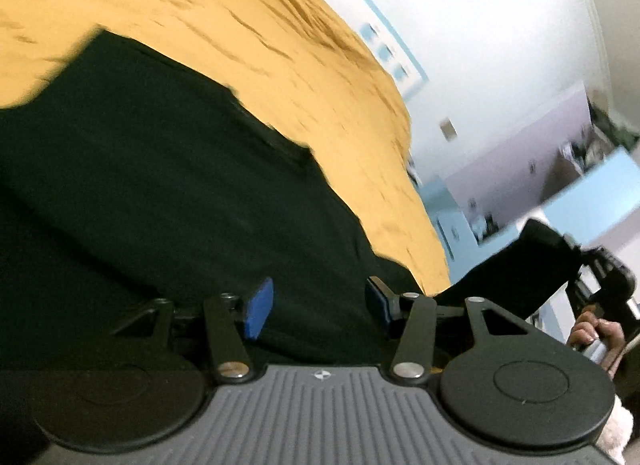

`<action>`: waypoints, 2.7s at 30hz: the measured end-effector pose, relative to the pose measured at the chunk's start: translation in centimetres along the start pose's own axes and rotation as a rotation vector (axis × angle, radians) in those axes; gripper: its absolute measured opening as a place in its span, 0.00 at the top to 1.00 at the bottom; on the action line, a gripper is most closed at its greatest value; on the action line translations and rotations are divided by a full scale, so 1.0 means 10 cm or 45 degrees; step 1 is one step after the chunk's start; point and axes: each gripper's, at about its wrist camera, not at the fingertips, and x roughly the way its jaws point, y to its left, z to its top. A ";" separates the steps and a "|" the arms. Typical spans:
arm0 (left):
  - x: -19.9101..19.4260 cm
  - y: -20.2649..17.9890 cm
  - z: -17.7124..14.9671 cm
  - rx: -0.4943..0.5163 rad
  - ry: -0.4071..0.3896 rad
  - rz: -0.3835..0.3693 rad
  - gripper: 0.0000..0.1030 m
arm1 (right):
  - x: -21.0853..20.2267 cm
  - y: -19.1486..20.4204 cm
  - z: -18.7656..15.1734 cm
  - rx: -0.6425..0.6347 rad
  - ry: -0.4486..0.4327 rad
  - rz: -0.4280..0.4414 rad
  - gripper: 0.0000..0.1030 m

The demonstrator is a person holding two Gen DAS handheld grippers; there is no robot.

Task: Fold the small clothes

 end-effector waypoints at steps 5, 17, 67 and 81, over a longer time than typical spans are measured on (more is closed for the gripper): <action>-0.42 0.53 0.03 -0.160 -0.091 0.018 0.43 | 0.34 1.11 -1.02 -0.029 0.249 0.272 0.92; -0.75 1.08 0.11 -0.316 -0.219 0.117 0.43 | 0.51 1.92 -3.07 -0.136 0.830 0.488 0.54; -0.73 1.33 0.16 -0.203 -0.290 0.335 0.95 | 0.02 -1.12 -1.81 0.704 0.563 -0.465 1.00; -0.96 0.77 0.36 0.001 -0.296 0.290 0.87 | -0.29 -0.58 -1.45 0.298 0.471 -0.382 0.59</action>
